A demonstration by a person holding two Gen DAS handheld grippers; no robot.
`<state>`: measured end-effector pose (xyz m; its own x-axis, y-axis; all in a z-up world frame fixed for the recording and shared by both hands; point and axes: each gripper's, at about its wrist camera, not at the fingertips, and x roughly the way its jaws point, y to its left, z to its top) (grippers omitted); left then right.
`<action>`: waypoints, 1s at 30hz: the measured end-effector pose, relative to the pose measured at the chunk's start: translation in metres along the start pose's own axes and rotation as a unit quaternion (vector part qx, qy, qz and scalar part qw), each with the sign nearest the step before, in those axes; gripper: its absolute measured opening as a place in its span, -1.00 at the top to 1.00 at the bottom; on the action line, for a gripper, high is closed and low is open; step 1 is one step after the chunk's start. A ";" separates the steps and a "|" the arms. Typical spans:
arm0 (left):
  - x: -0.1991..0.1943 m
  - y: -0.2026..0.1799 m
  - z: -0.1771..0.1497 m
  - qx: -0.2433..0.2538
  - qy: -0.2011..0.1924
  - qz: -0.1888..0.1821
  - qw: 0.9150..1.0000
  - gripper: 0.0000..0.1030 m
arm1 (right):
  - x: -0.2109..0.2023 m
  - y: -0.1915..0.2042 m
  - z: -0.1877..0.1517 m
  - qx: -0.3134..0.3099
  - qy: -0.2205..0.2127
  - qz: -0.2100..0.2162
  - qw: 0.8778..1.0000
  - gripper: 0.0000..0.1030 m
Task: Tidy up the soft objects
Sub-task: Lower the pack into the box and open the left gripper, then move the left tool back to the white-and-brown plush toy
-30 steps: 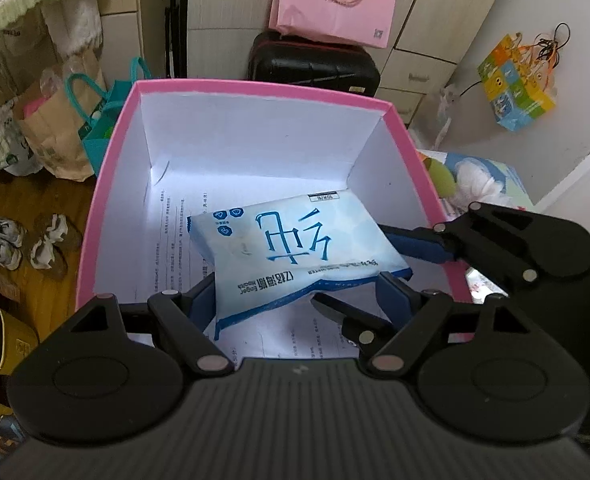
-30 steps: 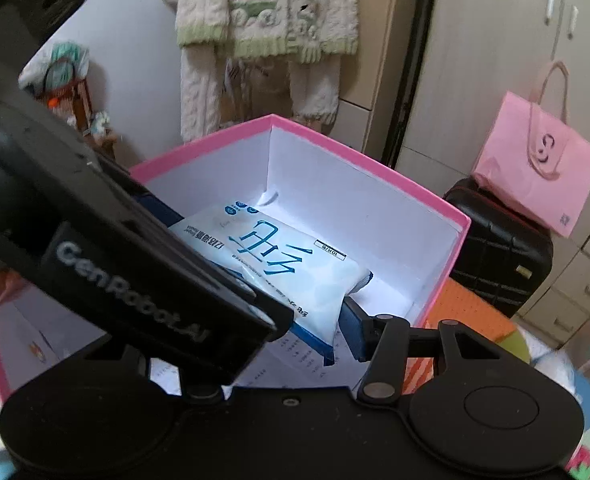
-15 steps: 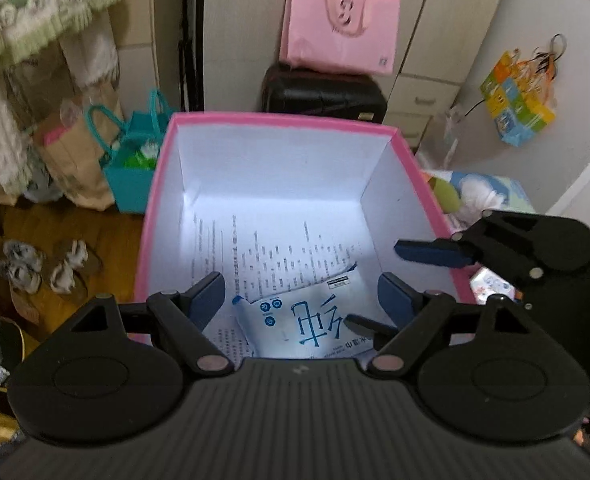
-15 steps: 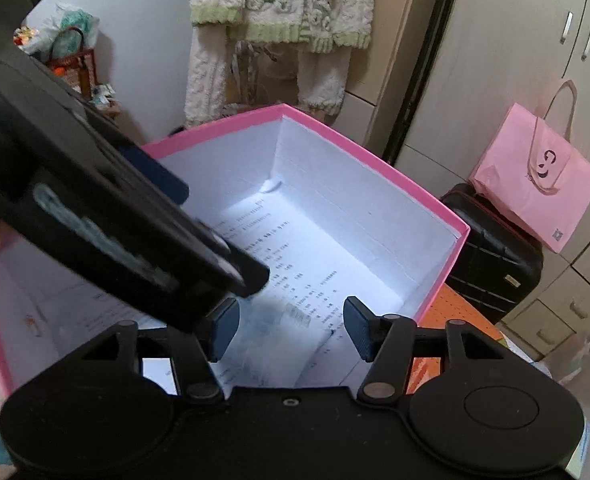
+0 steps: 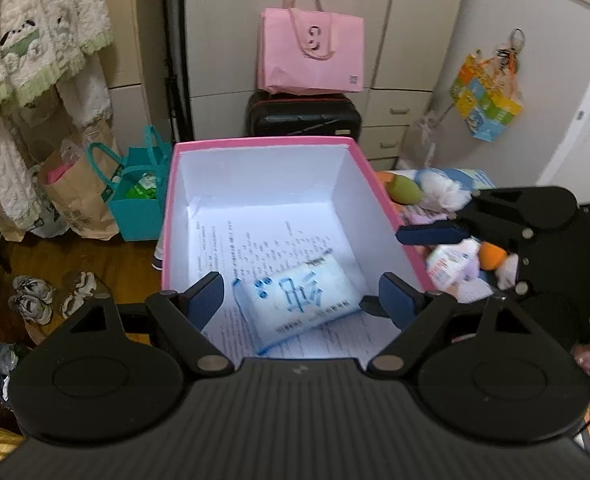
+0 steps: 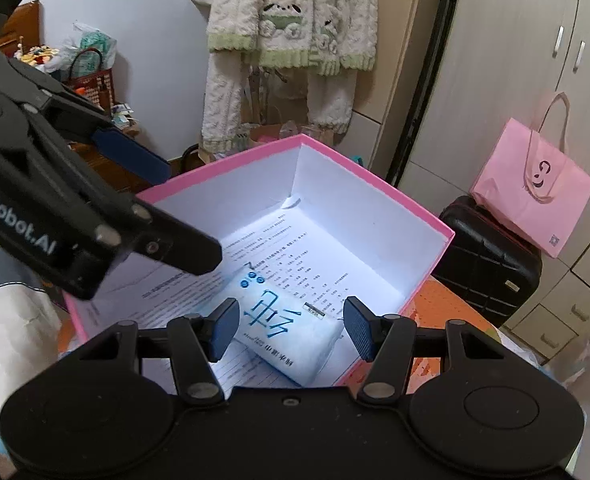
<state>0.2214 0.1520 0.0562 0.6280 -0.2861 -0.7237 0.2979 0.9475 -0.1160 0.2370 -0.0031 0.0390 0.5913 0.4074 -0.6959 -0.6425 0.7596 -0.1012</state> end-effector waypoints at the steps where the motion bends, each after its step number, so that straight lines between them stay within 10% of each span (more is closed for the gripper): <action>1: -0.004 -0.002 -0.002 0.003 0.002 -0.005 1.000 -0.64 | -0.005 0.001 -0.001 0.000 -0.001 0.002 1.000 -0.22; 12: -0.050 -0.036 -0.018 0.034 -0.019 -0.006 0.999 -0.66 | -0.063 0.006 -0.018 0.000 -0.020 0.026 0.999 -0.23; 30: -0.037 -0.136 -0.055 0.104 0.024 -0.090 0.990 -0.85 | -0.151 -0.032 -0.136 0.037 -0.035 0.007 0.999 -0.47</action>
<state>0.1187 0.0418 0.0615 0.5182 -0.4367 -0.7354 0.5466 0.8304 -0.1080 0.1023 -0.1581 0.0508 0.6159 0.4509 -0.6460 -0.6155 0.7873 -0.0372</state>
